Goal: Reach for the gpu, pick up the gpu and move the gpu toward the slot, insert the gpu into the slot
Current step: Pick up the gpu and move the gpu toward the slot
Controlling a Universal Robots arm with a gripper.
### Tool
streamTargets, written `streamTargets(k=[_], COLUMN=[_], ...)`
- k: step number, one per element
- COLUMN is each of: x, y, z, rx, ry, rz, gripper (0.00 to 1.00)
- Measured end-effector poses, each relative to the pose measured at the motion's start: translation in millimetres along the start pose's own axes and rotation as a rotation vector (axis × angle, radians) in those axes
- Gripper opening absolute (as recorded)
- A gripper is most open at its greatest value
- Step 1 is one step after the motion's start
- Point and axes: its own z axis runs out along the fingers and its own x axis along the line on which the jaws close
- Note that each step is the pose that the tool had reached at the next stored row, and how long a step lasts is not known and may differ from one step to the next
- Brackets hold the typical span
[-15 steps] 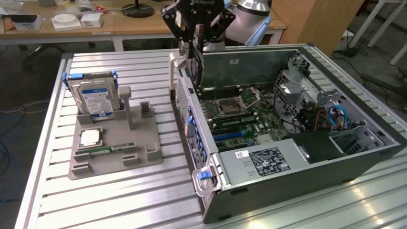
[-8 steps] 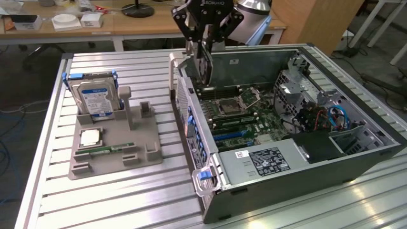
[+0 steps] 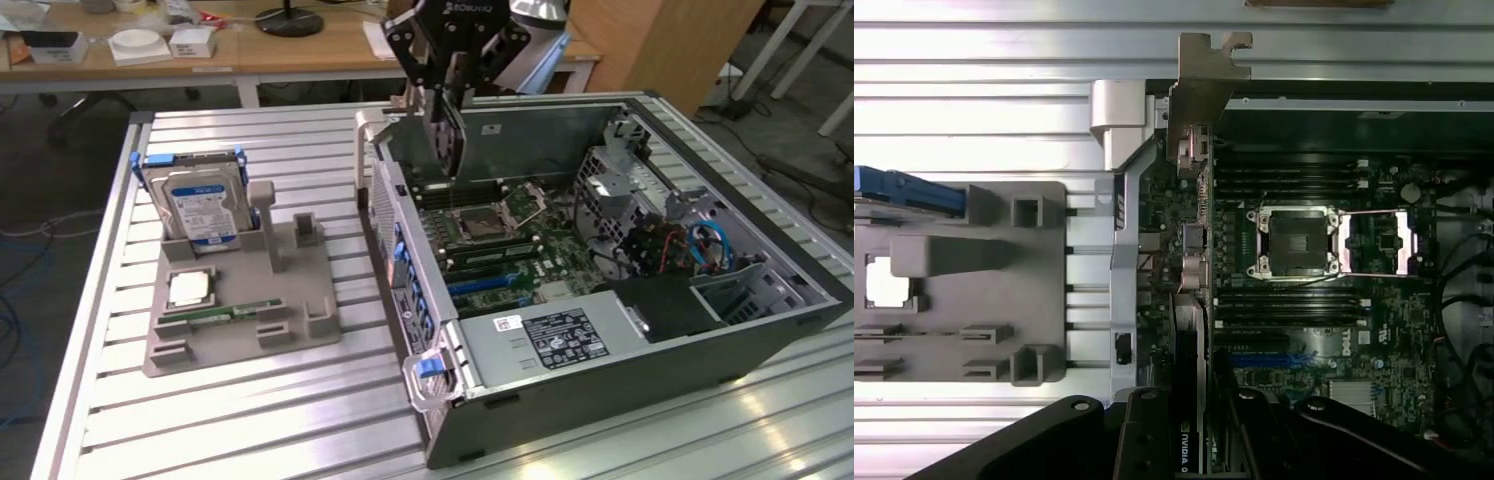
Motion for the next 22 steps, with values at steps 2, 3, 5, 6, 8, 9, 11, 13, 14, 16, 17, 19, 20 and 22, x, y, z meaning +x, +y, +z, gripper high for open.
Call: streamTargets(k=[2, 3, 5, 6, 8, 9, 11, 13, 14, 16, 17, 19, 20, 22], x=[-4.9, -7.3, -12.1, -14.6, -19.7, -22.1, -26.9, -31.8, -34.5, -39.3, -41.7, -46.7, -49.2, -54.4], y=[0.1, 0.2, 0.3, 0.3, 0.4, 0.5, 0.6, 0.7, 0.8, 0.9, 1.0, 1.1, 1.1, 1.3], z=[0.4, 0.5, 0.9, 1.0, 1.4, 1.6, 1.9, 2.2, 2.4, 2.8, 3.0, 3.3, 3.5, 3.8], rx=[-0.0001, 0.0, 0.0, 0.0, 0.0, 0.0, -0.0001, 0.0, 0.0001, -0.0001, 0.0, -0.0002, -0.0001, -0.0001], ry=[-0.0003, -0.0005, -0.0008, -0.0009, -0.0012, -0.0014, -0.0017, -0.002, -0.0021, -0.0025, -0.0026, -0.003, -0.0031, -0.0034], rz=[0.0, 0.0, 0.0, 0.0, 0.0, 0.0, 0.0, 0.0, 0.0, 0.0, 0.0, 0.0, 0.0, 0.0], gripper=[0.26, 0.26, 0.26, 0.26, 0.26, 0.26, 0.26, 0.26, 0.26, 0.26, 0.26, 0.26, 0.26, 0.26])
